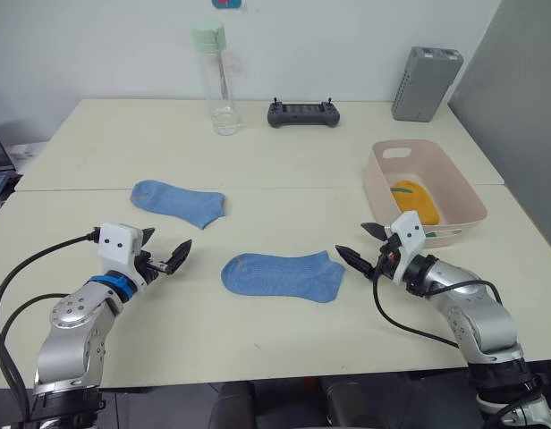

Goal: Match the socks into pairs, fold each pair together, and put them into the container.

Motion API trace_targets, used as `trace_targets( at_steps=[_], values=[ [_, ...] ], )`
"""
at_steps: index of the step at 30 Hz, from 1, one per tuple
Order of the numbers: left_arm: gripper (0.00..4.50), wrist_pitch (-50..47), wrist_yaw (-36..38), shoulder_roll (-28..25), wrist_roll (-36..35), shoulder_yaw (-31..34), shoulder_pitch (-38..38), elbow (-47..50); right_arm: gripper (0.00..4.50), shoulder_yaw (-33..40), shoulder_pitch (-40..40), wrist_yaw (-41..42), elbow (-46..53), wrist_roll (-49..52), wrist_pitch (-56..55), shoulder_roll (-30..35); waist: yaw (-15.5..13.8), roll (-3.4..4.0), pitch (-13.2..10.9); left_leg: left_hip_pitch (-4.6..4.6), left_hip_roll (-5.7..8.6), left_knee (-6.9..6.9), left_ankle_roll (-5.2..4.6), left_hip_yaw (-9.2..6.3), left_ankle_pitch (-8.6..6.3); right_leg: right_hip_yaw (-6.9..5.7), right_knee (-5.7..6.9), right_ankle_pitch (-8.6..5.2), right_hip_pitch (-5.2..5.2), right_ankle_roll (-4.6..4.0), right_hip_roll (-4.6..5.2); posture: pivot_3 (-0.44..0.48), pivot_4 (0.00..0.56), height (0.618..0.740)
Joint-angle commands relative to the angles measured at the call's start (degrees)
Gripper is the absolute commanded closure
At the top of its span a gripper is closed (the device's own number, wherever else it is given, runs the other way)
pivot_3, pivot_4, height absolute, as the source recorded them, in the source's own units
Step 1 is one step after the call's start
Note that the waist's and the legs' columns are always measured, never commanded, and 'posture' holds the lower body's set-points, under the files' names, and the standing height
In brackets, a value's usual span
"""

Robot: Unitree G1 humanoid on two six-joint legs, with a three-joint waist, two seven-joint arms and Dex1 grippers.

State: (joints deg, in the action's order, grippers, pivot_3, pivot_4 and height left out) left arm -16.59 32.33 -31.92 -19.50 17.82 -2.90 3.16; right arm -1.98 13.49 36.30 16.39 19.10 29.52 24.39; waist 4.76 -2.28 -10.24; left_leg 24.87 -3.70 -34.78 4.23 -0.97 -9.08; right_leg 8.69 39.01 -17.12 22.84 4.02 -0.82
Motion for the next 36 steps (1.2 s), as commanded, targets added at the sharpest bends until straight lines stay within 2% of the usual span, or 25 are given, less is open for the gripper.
trace_targets(
  at_steps=[1,9,11,16,20,26,28,29,32,36],
  values=[
    [0.02,0.3,1.85,-1.27,1.72,-3.81,-2.92,1.68,0.0,-2.32,4.73,2.07,5.58,2.25,3.49,1.01,0.01,0.0,0.0,0.0,0.0,0.0,0.0,0.0,0.0,0.0,0.0,0.0,0.0,0.0,0.0,0.0,0.15,0.74],
    [0.02,2.73,-0.62,-0.78,10.45,-11.52,-15.18,-9.13,0.0,-5.14,12.25,2.46,6.58,3.07,7.3,0.22,-0.13,-0.03,0.02,0.01,0.02,-0.03,0.0,-0.01,0.0,-0.02,-0.05,0.03,-0.1,0.02,0.0,0.0,0.15,0.74],
    [0.02,2.87,-1.47,-1.08,12.68,-12.69,-16.65,-12.54,0.0,-5.64,12.67,2.52,6.77,2.98,7.29,0.09,-0.09,-0.03,0.02,0.03,0.02,0.02,0.0,-0.01,0.0,-0.04,-0.05,0.16,-0.08,0.25,-0.01,0.0,0.15,0.74],
    [0.02,4.59,-1.03,-1.42,14.21,-13.01,-18.09,-18.6,0.0,-5.67,11.79,1.61,7.72,2.46,7.79,0.63,0.05,-0.03,0.02,0.06,-0.02,0.27,-0.01,-0.03,0.0,-0.08,0.0,0.16,0.09,0.11,-0.06,0.0,0.15,0.74],
    [0.88,4.96,-0.73,-0.41,12.49,-11.75,-20.48,-21.51,0.0,-5.35,11.11,1.1,8.45,2.71,8.34,0.65,0.01,-0.03,0.02,0.05,-0.01,0.28,-0.01,-0.09,0.0,-0.15,0.02,0.2,0.06,0.01,-0.06,0.0,0.15,0.74],
    [2.7,5.65,-0.42,-0.4,11.86,-11.12,-21.37,-22.91,0.0,-4.27,11.64,0.14,8.02,3.5,8.7,0.08,0.05,-0.03,0.02,0.05,-0.01,0.22,-0.01,-0.09,0.01,-0.14,0.01,0.14,0.05,0.2,-0.06,0.0,0.15,0.74],
    [3.45,6.11,-0.62,-0.37,11.19,-10.26,-21.57,-23.71,0.0,-4.11,11.61,-0.32,8.13,3.65,8.94,-0.27,0.05,-0.03,0.02,0.05,-0.01,0.23,-0.01,-0.09,0.01,-0.14,0.01,0.14,0.05,0.2,-0.06,0.0,0.15,0.74],
    [3.59,6.26,-0.67,-0.41,10.86,-9.77,-21.68,-24.22,0.0,-4.18,11.48,-0.53,8.39,3.89,9.19,-0.55,0.06,-0.03,0.02,0.06,-0.01,0.23,-0.01,-0.09,0.01,-0.14,0.01,0.14,0.05,0.2,-0.06,0.0,0.15,0.74],
    [4.48,6.75,-0.37,-0.7,10.65,-9.28,-21.72,-24.71,0.0,-4.47,11.15,-0.91,9.12,4.19,9.73,-0.99,0.02,-0.03,0.02,0.06,-0.01,0.24,-0.01,-0.09,0.01,-0.14,0.01,0.15,0.06,0.18,-0.06,0.0,0.15,0.74],
    [4.48,8.39,1.85,-0.69,10.08,-10.14,-22.44,-22.86,0.0,-4.84,11.08,-0.84,9.28,4.15,9.88,-1.03,-0.01,-0.03,0.02,0.09,-0.01,0.24,0.0,-0.09,0.01,-0.14,-0.01,0.16,0.05,0.16,-0.05,0.0,0.15,0.74]
  ],
)
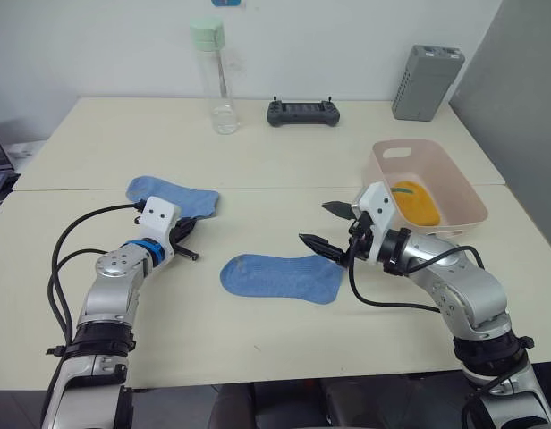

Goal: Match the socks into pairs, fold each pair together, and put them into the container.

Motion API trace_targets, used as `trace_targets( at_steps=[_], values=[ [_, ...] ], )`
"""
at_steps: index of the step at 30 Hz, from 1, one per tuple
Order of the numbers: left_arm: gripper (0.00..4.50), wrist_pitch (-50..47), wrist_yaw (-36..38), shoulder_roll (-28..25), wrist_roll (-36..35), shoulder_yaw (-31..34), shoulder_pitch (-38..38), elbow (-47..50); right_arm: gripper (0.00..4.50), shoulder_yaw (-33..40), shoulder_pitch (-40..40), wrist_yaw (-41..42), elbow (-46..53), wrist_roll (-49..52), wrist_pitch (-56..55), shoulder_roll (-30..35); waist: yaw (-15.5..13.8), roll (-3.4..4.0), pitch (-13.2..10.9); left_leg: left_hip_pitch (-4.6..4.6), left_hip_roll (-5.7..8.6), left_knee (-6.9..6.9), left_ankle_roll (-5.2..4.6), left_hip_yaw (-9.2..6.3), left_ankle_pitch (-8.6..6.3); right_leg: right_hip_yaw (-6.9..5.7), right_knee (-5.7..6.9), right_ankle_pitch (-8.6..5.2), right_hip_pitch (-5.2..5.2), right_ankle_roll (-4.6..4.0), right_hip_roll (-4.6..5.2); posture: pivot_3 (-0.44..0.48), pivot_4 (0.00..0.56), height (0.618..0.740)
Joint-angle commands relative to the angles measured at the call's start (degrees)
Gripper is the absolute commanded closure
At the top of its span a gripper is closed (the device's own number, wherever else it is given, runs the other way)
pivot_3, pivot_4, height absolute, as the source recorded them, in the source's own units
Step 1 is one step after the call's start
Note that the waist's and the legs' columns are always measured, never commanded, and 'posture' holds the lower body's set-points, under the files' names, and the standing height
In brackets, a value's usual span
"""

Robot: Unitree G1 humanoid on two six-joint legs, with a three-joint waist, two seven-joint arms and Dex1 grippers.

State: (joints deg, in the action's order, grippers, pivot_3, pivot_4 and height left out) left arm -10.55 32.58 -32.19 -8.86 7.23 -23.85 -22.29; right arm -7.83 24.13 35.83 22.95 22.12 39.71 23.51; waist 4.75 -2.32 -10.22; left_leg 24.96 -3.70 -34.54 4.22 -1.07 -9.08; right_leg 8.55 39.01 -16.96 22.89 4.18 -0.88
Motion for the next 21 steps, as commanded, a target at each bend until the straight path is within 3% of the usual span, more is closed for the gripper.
trace_targets(
  at_steps=[1,6,12,20,21],
  values=[
    [4.48,2.1,2.53,-0.06,-0.62,-0.66,-1.57,4.46,0.0,0.78,0.5,-0.1,2.64,0.96,-0.47,0.03,-0.07,0.0,0.0,0.0,0.0,0.0,0.0,0.0,0.0,0.0,0.0,0.0,0.0,0.0,0.0,0.0,0.15,0.74],
    [4.48,-2.47,7.84,2.18,-1.12,-7.4,-2.25,14.53,0.0,0.83,1.1,0.99,1.53,0.43,-1.31,0.94,-0.74,0.0,0.0,0.04,0.03,-0.03,0.0,-0.02,0.0,-0.01,-0.01,0.06,-0.03,-0.1,0.01,0.0,0.15,0.74],
    [4.48,-10.88,7.64,7.48,0.28,-15.87,-2.05,23.9,0.0,2.38,1.9,1.34,-0.56,-0.12,-2.28,2.62,-0.91,0.0,0.0,0.03,0.02,-0.07,0.0,-0.02,0.0,0.0,-0.01,0.05,-0.04,-0.08,0.0,0.0,0.15,0.74],
    [4.48,-18.1,7.24,10.0,0.32,-20.83,-1.41,30.13,0.0,3.37,0.27,1.53,-0.56,-0.51,-2.81,4.66,-0.61,0.0,0.0,0.02,0.02,-0.09,0.0,-0.09,0.0,-0.01,0.0,-0.02,-0.08,0.04,-0.03,0.0,0.15,0.74],
    [4.28,-18.73,7.25,10.1,0.03,-20.71,-1.33,30.64,0.0,3.23,0.12,1.42,-0.52,-0.62,-2.78,4.73,-0.61,0.0,0.0,0.02,0.02,-0.1,0.0,-0.1,0.0,-0.02,0.0,-0.02,-0.09,0.04,-0.03,0.0,0.15,0.74]
  ],
)
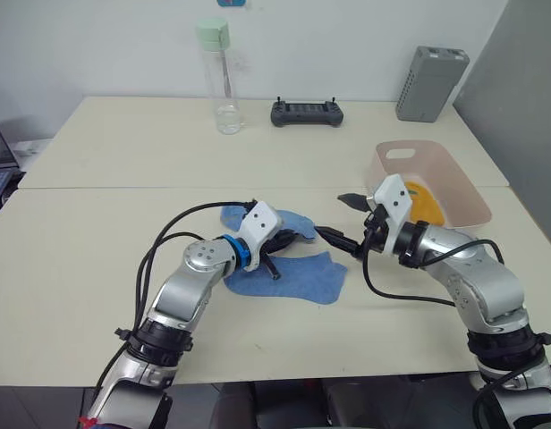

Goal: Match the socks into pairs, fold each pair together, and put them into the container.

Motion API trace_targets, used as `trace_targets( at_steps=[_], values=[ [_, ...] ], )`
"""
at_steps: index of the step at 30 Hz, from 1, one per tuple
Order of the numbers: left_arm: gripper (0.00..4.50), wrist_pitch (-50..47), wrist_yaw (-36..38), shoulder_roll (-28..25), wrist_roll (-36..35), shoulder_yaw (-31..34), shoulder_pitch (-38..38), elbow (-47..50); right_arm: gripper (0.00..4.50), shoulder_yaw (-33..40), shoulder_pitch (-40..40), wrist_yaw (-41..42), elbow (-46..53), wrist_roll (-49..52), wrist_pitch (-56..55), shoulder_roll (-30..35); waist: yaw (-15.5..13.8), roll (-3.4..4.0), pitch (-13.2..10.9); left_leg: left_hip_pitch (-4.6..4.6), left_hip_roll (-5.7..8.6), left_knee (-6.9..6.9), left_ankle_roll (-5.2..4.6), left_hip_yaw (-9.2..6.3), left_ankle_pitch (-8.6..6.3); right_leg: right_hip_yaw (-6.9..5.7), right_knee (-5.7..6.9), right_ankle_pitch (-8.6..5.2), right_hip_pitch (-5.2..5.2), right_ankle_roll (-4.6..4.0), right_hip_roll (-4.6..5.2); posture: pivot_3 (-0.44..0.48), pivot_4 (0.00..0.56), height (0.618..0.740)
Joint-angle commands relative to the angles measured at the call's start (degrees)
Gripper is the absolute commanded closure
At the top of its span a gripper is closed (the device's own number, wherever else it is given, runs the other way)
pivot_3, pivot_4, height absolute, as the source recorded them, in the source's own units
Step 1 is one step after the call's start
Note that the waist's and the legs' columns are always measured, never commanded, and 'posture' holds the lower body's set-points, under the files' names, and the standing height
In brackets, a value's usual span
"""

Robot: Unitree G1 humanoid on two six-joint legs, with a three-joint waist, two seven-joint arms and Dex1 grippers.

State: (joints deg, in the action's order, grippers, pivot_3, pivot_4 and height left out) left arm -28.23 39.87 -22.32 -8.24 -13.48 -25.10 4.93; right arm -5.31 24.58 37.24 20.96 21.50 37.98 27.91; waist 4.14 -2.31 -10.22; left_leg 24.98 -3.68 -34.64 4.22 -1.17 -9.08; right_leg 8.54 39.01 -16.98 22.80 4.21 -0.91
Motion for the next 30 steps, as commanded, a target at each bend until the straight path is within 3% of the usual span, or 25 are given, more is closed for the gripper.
trace_targets(
  at_steps=[1,5,11,14,20,25,30],
  values=[
    [4.05,-1.87,0.33,0.11,-1.12,0.13,0.07,4.16,0.0,0.65,-0.42,-0.12,1.48,-0.06,-0.97,0.31,0.02,0.0,0.0,0.0,0.0,-0.01,0.0,-0.01,0.0,0.0,0.0,0.0,-0.01,0.0,0.0,0.0,0.15,0.74],
    [3.0,-3.17,1.23,-1.43,-2.48,2.1,0.52,6.07,0.0,0.38,-0.74,-0.59,1.27,-0.15,-1.01,-0.16,0.17,0.0,0.0,0.0,0.0,-0.04,0.0,-0.01,0.0,0.0,0.0,0.0,-0.03,0.01,0.0,0.0,0.15,0.74],
    [1.02,-2.0,4.73,-7.12,-6.2,8.85,1.4,6.47,0.0,-2.45,-0.81,1.23,-0.46,-2.96,-3.58,1.22,0.62,0.0,0.0,-0.01,0.0,-0.05,0.0,-0.05,0.0,-0.04,0.0,-0.01,-0.04,0.01,0.0,0.0,0.15,0.74],
    [0.07,6.99,4.96,-12.17,-2.32,11.71,1.11,-0.12,0.0,-7.68,-0.19,4.23,-3.02,-8.63,-8.74,4.27,0.6,0.0,0.0,-0.01,0.0,-0.05,0.0,-0.04,0.0,-0.05,-0.02,-0.01,-0.04,0.01,0.01,0.0,0.15,0.74],
    [0.03,25.77,9.24,-19.03,2.84,11.53,-0.16,-13.99,0.0,-14.2,4.11,5.98,-11.23,-16.73,-17.93,3.32,0.64,0.03,-0.02,-0.04,-0.01,-0.04,0.0,0.05,0.0,-0.03,-0.02,-0.07,0.03,-0.09,0.04,0.0,0.15,0.74],
    [0.03,36.62,8.72,-20.64,9.3,8.97,-2.97,-23.55,0.0,-19.06,8.22,6.42,-19.35,-24.76,-25.58,2.64,0.21,0.03,-0.02,-0.02,-0.01,-0.04,0.0,0.05,0.0,-0.06,-0.02,-0.04,0.06,-0.04,0.04,0.0,0.15,0.74],
    [0.03,41.03,8.03,-19.15,11.81,7.11,-5.51,-29.72,0.0,-21.28,11.09,6.77,-26.34,-29.93,-31.84,1.29,0.0,0.03,-0.02,0.02,-0.01,0.02,0.0,0.08,0.0,-0.06,-0.01,0.05,0.11,-0.24,0.04,0.0,0.15,0.74]
  ],
)
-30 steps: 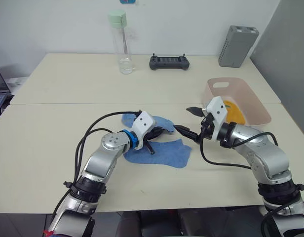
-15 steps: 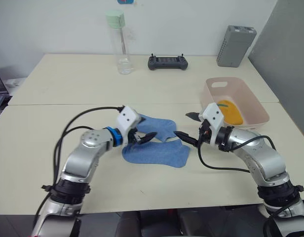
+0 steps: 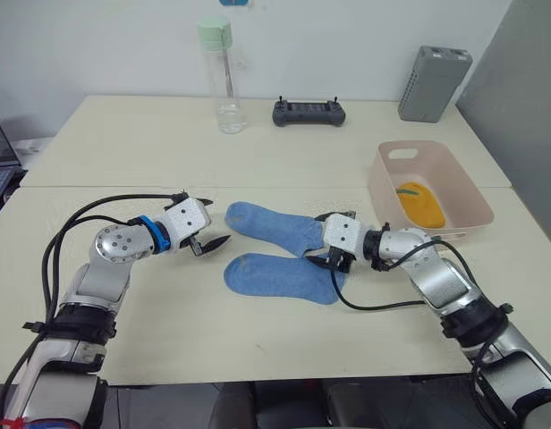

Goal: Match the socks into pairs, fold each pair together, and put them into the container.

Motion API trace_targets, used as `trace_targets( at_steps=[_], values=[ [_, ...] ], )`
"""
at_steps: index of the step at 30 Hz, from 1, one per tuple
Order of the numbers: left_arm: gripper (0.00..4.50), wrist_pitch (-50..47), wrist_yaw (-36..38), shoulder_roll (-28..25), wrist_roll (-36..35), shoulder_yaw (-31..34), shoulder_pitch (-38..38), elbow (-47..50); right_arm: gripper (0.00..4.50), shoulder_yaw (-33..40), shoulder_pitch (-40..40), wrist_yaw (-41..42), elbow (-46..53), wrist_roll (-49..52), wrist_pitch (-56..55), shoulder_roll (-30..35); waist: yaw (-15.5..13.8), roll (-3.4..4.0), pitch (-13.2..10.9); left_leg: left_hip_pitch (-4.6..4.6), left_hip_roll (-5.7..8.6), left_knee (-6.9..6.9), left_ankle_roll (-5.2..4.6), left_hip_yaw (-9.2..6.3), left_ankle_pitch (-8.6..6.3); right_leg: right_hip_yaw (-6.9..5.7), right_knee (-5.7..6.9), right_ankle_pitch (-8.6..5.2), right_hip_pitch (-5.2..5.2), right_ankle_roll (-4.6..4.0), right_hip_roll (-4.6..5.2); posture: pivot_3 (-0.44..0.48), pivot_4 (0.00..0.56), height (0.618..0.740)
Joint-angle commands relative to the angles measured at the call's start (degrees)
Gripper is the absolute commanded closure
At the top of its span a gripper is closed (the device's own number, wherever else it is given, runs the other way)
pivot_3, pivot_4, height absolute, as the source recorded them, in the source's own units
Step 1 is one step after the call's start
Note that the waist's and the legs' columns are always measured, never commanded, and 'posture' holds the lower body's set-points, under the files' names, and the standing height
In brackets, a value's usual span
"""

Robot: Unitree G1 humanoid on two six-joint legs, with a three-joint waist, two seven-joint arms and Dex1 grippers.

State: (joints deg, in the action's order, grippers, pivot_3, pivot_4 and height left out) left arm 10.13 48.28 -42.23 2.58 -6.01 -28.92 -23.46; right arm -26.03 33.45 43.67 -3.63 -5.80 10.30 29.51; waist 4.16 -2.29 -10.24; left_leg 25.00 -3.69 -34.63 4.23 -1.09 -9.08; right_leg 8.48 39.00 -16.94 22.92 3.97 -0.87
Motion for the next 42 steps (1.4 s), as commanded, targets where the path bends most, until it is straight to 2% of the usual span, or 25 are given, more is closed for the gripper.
trace_targets(
  at_steps=[1,15,18,29,34,42],
  values=[
    [0.03,2.97,-0.37,1.03,1.18,-0.58,-1.97,-1.84,0.0,-0.96,2.71,0.61,-2.85,-3.67,-5.33,-0.32,-0.03,0.0,0.0,0.04,-0.01,0.01,0.0,0.0,0.0,0.0,0.01,0.0,0.05,-0.01,-0.01,0.0,0.15,0.74],
    [0.03,2.23,0.64,1.86,-0.13,0.56,-2.63,-2.24,0.0,0.14,6.42,0.48,-11.43,-6.68,-14.54,-5.64,-0.01,0.0,0.0,0.13,-0.02,-0.01,-0.01,0.0,0.01,-0.02,0.12,0.06,0.18,-0.07,-0.02,0.0,0.15,0.74],
    [0.0,0.44,0.76,2.83,-1.62,1.24,-2.68,-1.5,0.61,1.01,6.62,1.2,-11.7,-5.23,-15.76,-6.62,-0.01,0.01,0.0,0.13,-0.02,-0.01,-0.01,0.0,0.01,-0.01,0.12,0.06,0.18,-0.07,-0.02,0.0,0.15,0.74],
    [0.0,-1.61,2.62,3.54,-3.1,1.31,-2.94,-0.72,4.46,6.21,4.11,4.35,-7.29,2.51,-9.67,-9.14,-0.01,0.01,0.0,0.14,-0.02,-0.01,-0.01,-0.05,0.01,-0.05,0.16,0.07,0.17,-0.09,-0.02,0.0,0.15,0.74],
    [0.0,-1.42,4.02,3.77,-3.5,0.96,-2.95,-0.55,4.46,8.76,2.23,5.02,-3.74,5.96,-5.09,-9.47,-0.01,0.01,0.0,0.14,-0.01,-0.01,-0.01,-0.06,0.01,-0.07,0.16,0.07,0.16,-0.09,-0.02,0.0,0.15,0.74],
    [0.0,4.93,1.97,5.48,1.5,-2.2,-5.86,-6.08,4.46,12.47,0.3,4.99,-0.25,9.34,-0.53,-8.41,-0.05,0.01,0.0,0.15,-0.01,-0.08,-0.01,-0.07,0.01,-0.08,0.18,0.07,0.14,-0.08,-0.03,0.0,0.15,0.74]
  ],
)
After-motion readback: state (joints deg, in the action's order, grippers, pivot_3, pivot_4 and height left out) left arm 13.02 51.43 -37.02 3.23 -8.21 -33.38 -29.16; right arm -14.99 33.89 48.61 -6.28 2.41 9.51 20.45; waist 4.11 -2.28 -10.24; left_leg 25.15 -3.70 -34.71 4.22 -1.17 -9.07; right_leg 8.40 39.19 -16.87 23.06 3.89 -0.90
